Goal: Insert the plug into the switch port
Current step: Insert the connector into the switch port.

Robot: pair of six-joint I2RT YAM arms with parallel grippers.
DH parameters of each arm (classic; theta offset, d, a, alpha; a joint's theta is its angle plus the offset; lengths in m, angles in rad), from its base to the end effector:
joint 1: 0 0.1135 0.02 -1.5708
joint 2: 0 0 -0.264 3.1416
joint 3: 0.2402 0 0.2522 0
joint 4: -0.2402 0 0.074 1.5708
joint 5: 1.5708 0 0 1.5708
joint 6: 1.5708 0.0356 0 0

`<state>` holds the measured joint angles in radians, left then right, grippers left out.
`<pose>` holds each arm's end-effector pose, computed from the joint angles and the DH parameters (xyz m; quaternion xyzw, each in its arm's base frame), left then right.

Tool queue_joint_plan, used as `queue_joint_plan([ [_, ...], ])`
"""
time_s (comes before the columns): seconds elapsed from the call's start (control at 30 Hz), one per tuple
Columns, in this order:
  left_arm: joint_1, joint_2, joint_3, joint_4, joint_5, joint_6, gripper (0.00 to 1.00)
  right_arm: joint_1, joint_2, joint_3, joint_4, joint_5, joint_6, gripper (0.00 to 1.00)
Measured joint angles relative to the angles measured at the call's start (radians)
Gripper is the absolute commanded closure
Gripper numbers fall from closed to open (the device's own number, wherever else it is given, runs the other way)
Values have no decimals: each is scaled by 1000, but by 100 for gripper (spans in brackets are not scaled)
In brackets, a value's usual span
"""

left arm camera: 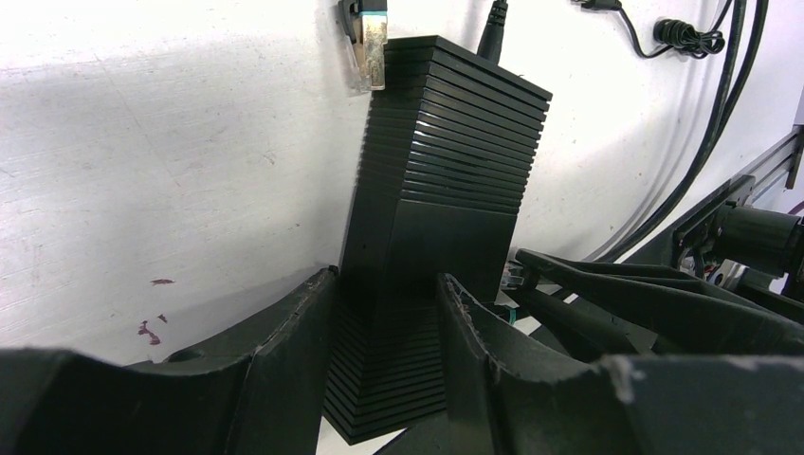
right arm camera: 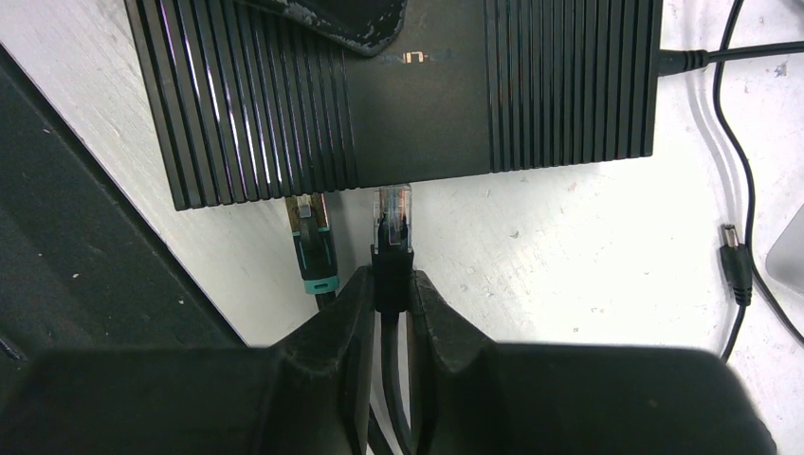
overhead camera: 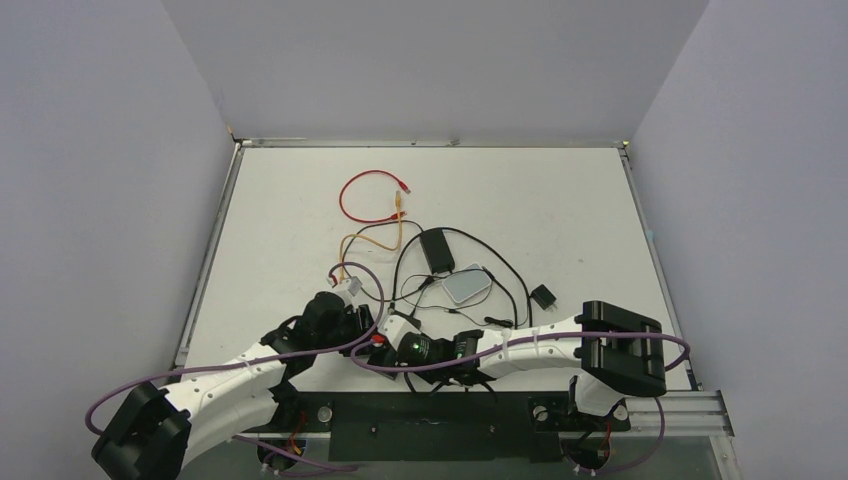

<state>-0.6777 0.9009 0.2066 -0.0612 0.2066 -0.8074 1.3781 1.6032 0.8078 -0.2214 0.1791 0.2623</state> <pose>0.1216 -0.1072 0.1352 -0.0184 0.9139 -0.3364 0.2265 0.0637 0.2935 0.1517 -0.4864 0.8257 0.1405 0.2487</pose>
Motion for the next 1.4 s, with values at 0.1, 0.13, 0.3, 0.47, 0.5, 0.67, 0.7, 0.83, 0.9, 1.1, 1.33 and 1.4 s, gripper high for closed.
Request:
queue_joint_plan([
  [0.1,0,3,0,5,2,0,61,0,-3,0,-9,0,0,100],
  [0.13,0,4,0,5,5,0,61,0,-5,0,-11,1,0,100],
  [0.3,0,5,0,6,10,0,61,1,-14,0,-46,8,-5,100],
  [0.47,0,5,0,6,11,0,61,4,-29,2,-82,24,-10,100],
  [0.5,0,5,0,6,11,0,61,4,-29,3,-85,24,-11,100],
  [0.67,0,5,0,6,11,0,61,4,-29,5,-88,24,-11,100],
  [0.7,0,5,0,6,11,0,61,4,-29,7,-88,24,-12,100],
  [0.83,0,5,0,6,12,0,61,4,-23,25,-87,23,-12,100],
  [0.9,0,5,0,6,13,0,61,4,-17,39,-87,23,-15,100],
  [1.1,0,5,0,6,13,0,61,4,12,61,-103,16,-18,100],
  [1.33,0,5,0,6,16,0,61,4,15,62,-111,16,-18,100],
  [1.4,0,6,0,9,18,0,61,4,13,62,-114,16,-18,100],
])
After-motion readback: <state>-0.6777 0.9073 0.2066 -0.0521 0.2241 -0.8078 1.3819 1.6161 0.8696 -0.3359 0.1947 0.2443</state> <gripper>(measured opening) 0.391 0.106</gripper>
